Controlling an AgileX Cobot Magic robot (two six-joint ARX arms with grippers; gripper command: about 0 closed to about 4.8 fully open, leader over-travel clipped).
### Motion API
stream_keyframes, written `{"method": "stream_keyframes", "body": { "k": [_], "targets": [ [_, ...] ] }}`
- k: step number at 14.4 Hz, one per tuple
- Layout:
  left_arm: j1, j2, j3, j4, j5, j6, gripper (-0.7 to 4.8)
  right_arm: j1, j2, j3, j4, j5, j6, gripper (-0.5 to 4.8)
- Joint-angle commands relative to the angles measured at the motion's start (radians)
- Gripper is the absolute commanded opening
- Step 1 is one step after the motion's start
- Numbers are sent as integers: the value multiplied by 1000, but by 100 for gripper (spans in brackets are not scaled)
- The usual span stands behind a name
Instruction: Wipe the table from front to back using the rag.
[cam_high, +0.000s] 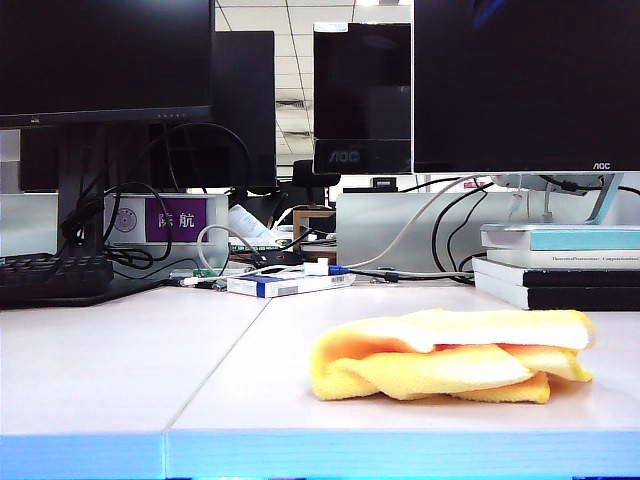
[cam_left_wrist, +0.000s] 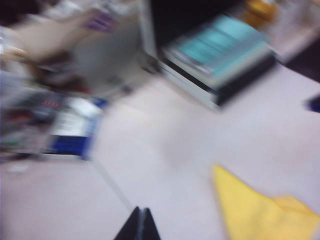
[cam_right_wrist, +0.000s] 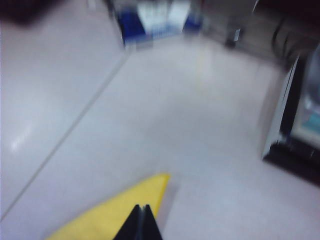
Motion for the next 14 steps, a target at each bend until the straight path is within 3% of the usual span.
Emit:
{"method": "stream_keyframes", "body": {
  "k": [1, 2, 4, 7, 10, 11, 14],
  "targets": [
    [-1, -108, 5, -42, -58, -13, -5, 1, -216, -254, 229, 6, -19, -1],
    [-1, -183, 5, -140, -111, -13, -5, 1, -372, -471, 309, 6, -18, -1],
    [-1, -278, -42, -216, -148, -13, -6, 1, -524, -682, 344, 6, -7, -1],
    [-1, -440, -183, -209, -148, -14, -5, 2, -662, -875, 410, 47, -7, -1],
    [-1, -658, -413, -122, -149, -60, -5, 2, -815, -1013, 414, 137, -3, 1],
    [-1, -871, -686, 6, -171, -148, -5, 3, -958, -1077, 363, 144, -4, 13],
    [-1, -932, -875, 111, -149, -227, -5, 3, -1039, -1081, 302, 144, -4, 13]
  ]
}}
